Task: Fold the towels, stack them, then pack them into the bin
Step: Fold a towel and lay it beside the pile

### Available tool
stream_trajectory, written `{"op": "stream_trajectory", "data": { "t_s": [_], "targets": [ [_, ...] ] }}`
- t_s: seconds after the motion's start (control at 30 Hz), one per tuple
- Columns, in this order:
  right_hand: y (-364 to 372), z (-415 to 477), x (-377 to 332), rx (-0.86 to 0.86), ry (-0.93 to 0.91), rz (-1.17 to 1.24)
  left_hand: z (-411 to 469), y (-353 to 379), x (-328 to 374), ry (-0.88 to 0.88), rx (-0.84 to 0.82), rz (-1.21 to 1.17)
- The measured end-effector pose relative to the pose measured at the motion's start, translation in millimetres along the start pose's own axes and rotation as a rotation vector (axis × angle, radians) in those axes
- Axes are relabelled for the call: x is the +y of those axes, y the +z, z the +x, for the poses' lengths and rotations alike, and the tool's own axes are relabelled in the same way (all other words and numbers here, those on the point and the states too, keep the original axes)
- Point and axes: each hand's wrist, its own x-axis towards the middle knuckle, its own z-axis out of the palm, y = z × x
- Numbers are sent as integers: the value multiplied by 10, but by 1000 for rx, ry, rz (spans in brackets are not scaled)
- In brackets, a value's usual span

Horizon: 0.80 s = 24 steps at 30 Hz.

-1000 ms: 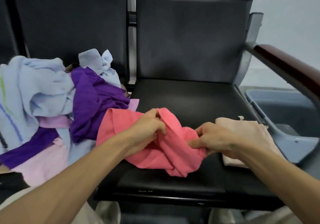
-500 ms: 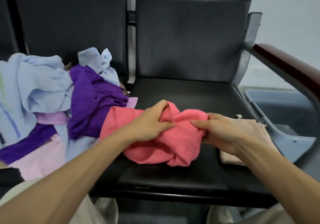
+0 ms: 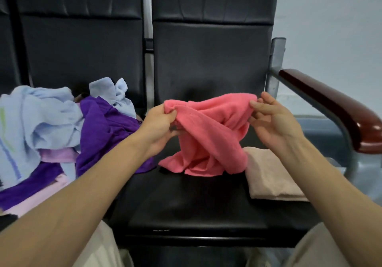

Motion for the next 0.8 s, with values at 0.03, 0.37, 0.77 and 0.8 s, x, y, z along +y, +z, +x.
{"op": "stream_trajectory", "data": {
  "t_s": [0.03, 0.37, 0.77, 0.8],
  "targets": [
    [-22, 33, 1, 61, 8, 47, 18, 1, -17, -63, 8, -65],
    [-136, 213, 53, 139, -95, -264, 105, -41, -46, -183, 81, -65],
    [-289, 200, 633, -43, 83, -1634, 161, -140, -199, -182, 115, 119],
    [-275, 202, 710, -42, 138, -1641, 172, -142, -207, -189, 116, 125]
  ]
}}
